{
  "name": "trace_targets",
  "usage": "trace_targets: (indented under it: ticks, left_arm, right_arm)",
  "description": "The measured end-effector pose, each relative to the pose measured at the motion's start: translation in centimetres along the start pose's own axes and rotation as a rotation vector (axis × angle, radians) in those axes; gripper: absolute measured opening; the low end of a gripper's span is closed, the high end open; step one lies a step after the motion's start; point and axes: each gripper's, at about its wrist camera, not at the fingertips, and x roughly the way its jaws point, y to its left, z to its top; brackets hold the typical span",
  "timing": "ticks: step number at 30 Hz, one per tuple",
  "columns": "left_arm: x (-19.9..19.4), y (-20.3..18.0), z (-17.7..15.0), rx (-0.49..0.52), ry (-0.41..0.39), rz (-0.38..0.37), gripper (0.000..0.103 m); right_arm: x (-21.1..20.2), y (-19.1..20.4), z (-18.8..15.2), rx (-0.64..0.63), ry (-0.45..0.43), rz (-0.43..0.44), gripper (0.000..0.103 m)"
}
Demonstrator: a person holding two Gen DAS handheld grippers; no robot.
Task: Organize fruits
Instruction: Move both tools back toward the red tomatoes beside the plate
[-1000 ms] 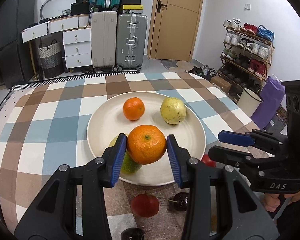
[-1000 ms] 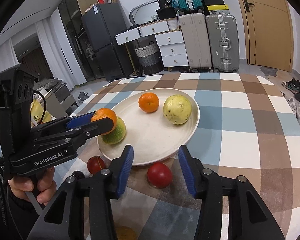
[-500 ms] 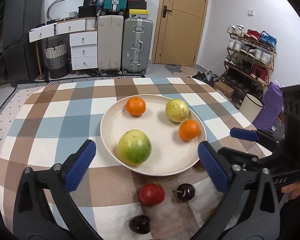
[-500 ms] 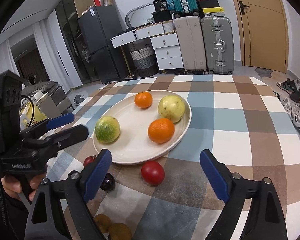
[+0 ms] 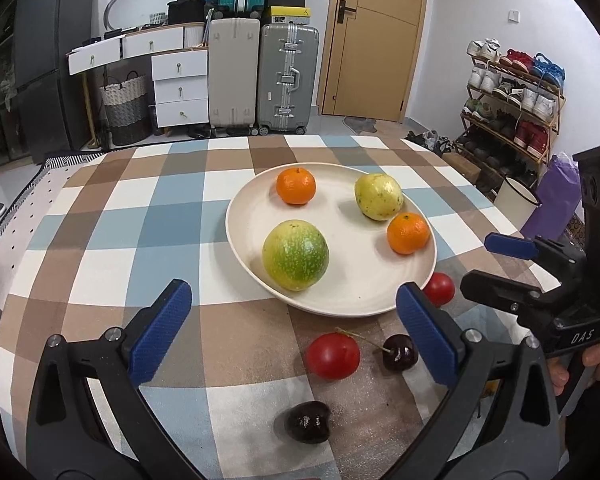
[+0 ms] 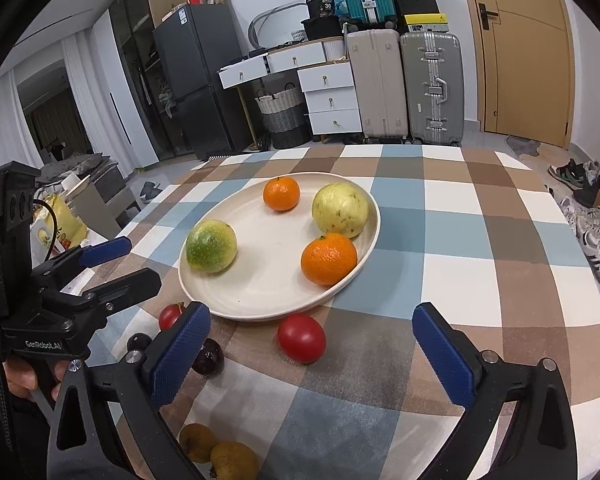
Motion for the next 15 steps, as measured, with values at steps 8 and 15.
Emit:
trace_targets:
  ticks: [8, 15]
  left_arm:
    - [0.79, -0.74, -0.58, 0.037, 0.027, 0.013, 0.102]
    - [0.79, -0.87, -0.58, 0.028, 0.034, 0.000, 0.102]
  right_arm:
    - [-0.06, 0.41, -0.16, -0.019, 0.009, -0.001, 0.102]
    - [-0.14, 0.40, -0.30, -0.025, 0.022, 0.024, 0.102]
